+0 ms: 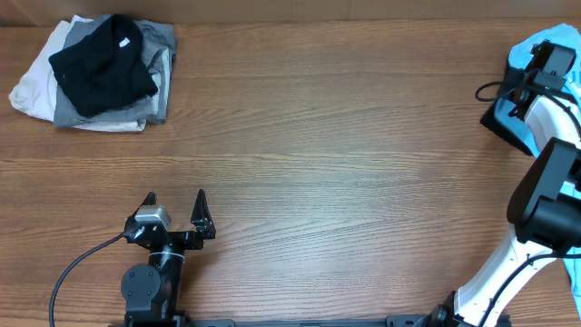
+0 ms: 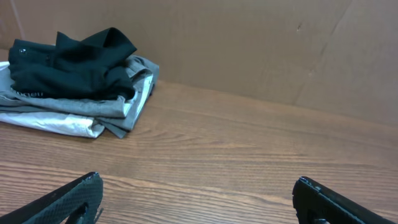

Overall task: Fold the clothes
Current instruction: 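Close the right gripper on the blue T-shirt's edge, then drag the blue T-shirt leftward to the table center with the right gripper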

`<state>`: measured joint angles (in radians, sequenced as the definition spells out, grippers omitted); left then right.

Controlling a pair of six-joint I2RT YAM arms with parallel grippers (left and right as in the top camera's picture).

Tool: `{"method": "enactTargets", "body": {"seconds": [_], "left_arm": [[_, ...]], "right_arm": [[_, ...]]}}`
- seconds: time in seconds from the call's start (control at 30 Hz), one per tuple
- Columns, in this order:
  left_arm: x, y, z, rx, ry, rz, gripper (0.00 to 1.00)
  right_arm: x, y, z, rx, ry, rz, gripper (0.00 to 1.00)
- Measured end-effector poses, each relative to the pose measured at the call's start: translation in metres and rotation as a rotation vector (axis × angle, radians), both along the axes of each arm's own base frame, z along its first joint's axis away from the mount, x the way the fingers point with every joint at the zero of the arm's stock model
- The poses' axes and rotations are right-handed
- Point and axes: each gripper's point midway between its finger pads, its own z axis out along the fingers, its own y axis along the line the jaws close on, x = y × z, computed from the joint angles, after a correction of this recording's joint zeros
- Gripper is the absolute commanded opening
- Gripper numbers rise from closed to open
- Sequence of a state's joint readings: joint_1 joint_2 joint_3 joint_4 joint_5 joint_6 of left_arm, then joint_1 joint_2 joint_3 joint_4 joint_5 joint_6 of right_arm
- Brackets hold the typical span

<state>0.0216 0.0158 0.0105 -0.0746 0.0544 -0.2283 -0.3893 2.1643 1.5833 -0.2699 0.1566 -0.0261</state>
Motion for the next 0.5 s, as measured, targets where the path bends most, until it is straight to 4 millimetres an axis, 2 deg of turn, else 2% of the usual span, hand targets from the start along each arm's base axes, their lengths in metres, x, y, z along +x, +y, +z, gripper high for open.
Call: {"method": "enactTargets", "body": {"seconds": [0.13,0.3,0.5], "left_arm": [[0.0000,-0.0001,0.0000,0.000,0.000,0.000,1.00],[0.0000,0.0000,0.0001,0.000,0.000,0.000,1.00],[0.0000,0.0000,0.0000,0.000,0.000,0.000,1.00]], "right_arm": [[-0.0003,0.0070,-0.0002,0.005,0.013,0.012,0.17],[-0.0004,0.0082,-0.0007,0.008,0.016,0.012,0.04],[-0.0014,0.0118,-0.0029,0.011,0.028,0.018,0.04]]}}
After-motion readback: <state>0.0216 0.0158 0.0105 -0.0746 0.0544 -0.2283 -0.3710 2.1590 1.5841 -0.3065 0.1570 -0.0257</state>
